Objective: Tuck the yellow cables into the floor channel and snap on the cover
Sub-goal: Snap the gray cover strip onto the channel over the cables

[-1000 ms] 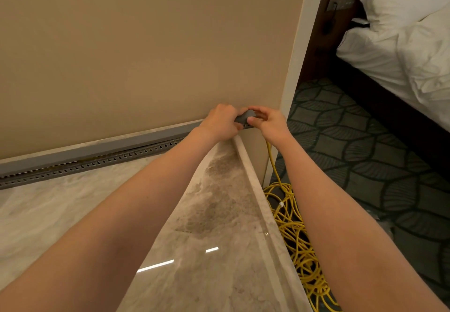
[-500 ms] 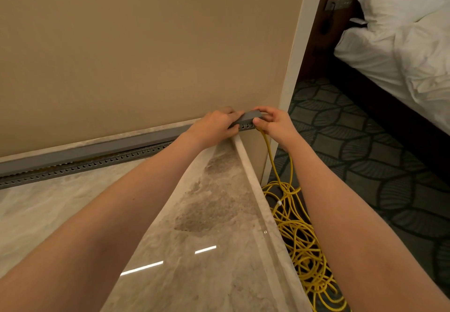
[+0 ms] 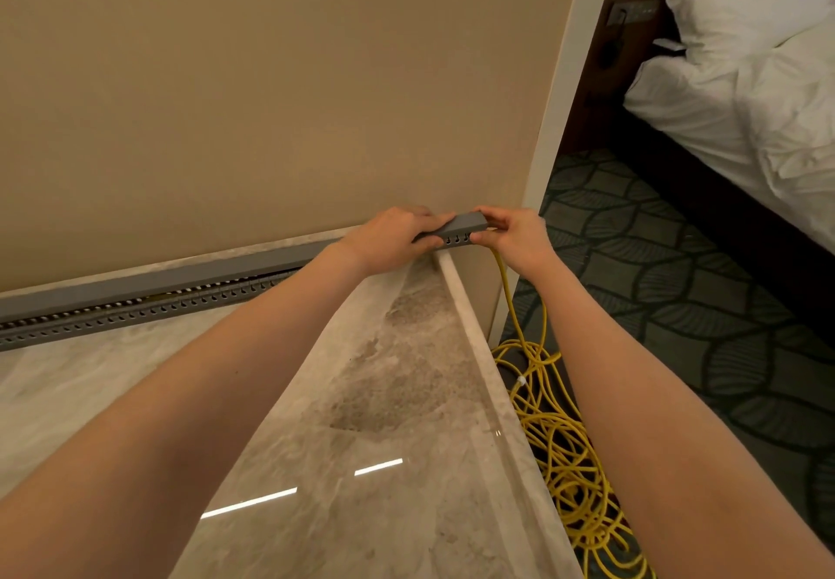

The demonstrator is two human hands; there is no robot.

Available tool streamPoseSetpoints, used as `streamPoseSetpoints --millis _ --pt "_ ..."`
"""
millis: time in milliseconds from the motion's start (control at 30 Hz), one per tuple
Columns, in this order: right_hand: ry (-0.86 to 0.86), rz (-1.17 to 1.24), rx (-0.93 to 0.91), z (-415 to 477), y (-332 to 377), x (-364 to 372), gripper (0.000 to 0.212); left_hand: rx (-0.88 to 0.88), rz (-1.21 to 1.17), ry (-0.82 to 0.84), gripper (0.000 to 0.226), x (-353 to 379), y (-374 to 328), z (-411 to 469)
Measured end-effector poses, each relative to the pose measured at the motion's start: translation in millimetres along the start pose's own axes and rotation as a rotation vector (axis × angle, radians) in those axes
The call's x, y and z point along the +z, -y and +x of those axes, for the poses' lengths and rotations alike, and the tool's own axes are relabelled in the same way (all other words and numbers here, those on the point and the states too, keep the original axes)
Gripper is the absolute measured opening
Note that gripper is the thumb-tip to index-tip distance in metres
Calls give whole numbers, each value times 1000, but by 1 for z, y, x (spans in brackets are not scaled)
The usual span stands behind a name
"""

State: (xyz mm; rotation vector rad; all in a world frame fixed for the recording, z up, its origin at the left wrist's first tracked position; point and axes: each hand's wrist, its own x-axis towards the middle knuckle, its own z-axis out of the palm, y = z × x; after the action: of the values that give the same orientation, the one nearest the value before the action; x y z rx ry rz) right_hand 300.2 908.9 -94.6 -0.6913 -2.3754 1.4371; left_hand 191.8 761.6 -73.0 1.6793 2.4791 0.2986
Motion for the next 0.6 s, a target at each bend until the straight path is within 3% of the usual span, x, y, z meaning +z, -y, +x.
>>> streamPoseSetpoints --millis 100,200,267,367,600 --pt "55 -40 27 1 2 -3 45 16 -1 6 47 -1 2 2" --pt "148 225 114 -4 7 -2 28 5 5 -2 48 0 2 2" --pt "122 305 197 -2 11 8 30 -3 7 -11 48 1 1 1" --pt "110 197 338 6 18 20 43 -15 1 -4 48 -1 2 1" --pt "141 109 502 12 30 14 23 -58 -28 3 48 2 11 -2"
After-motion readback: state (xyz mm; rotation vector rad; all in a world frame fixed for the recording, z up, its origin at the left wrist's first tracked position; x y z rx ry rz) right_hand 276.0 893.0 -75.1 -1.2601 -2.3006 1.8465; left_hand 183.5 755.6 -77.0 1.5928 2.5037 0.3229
